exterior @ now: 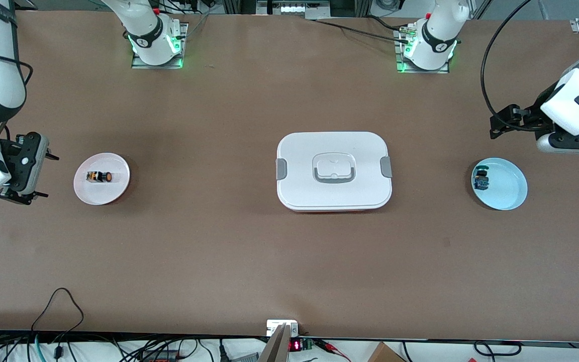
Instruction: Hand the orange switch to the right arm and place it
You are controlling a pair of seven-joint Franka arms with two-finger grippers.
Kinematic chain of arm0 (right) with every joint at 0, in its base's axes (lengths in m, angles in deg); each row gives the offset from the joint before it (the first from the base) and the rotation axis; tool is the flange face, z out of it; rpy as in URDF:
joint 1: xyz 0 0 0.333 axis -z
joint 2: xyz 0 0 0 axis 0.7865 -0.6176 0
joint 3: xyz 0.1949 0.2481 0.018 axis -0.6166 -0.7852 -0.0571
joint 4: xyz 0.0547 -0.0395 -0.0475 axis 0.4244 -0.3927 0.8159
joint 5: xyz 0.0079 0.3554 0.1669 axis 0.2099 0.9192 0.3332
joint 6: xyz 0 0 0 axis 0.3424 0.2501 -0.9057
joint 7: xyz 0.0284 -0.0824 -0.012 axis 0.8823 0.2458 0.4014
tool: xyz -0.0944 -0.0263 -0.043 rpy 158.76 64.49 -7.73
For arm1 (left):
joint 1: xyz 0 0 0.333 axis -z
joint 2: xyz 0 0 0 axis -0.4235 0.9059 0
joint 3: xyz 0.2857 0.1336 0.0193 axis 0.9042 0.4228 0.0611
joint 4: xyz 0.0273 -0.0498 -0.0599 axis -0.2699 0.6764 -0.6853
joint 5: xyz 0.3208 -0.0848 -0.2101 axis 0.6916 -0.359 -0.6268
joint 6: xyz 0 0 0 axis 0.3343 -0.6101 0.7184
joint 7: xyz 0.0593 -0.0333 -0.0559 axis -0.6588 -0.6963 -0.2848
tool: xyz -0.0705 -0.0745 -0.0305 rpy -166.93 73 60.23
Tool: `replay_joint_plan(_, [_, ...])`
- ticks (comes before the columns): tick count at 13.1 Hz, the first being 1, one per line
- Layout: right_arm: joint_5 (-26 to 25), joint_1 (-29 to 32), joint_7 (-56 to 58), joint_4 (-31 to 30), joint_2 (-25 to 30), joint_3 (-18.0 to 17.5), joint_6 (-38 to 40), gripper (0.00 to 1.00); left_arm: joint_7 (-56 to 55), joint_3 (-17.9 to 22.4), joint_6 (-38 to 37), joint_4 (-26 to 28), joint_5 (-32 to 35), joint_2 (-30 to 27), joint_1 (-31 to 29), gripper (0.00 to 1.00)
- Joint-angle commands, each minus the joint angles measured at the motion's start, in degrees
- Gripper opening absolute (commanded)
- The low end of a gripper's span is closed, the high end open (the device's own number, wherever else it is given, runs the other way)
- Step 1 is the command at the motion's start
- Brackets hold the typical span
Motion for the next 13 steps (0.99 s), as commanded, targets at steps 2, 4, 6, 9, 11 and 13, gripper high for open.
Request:
replay_joint_plan(2, [0.46,-3.16,-14.63,4.45,-0.08,0.06,4.32,1.00,-0.11,-0.33,-1.22,-1.74,1.39,0.76,-0.23,1.00])
replay_joint_plan(4, [3.25,-3.60,-18.60,4.38,1.40,0.15,4.24,1.00,-0.02,-0.33,-1.22,-1.74,1.39,0.77,-0.23,1.00])
replay_joint_plan(6, [2.93,-4.21,-30.33,3.94,3.17,0.15,5.11,1.00,-0.11,-0.33,-1.22,-1.74,1.39,0.76,-0.23,1.00])
replay_joint_plan(9, [1.70,-5.27,-48.78,3.41,4.84,0.24,7.74,1.00,-0.11,-0.33,-1.22,-1.74,1.39,0.77,-0.23,1.00])
replay_joint_plan(11, [1.70,-6.23,-60.76,3.41,5.46,0.24,11.34,1.00,-0.11,-0.33,-1.22,-1.74,1.39,0.77,-0.23,1.00])
replay_joint_plan(13, [1.78,-6.41,-70.96,3.23,6.25,0.33,13.36,1.00,-0.11,-0.33,-1.30,-1.74,1.39,0.77,-0.31,1.00])
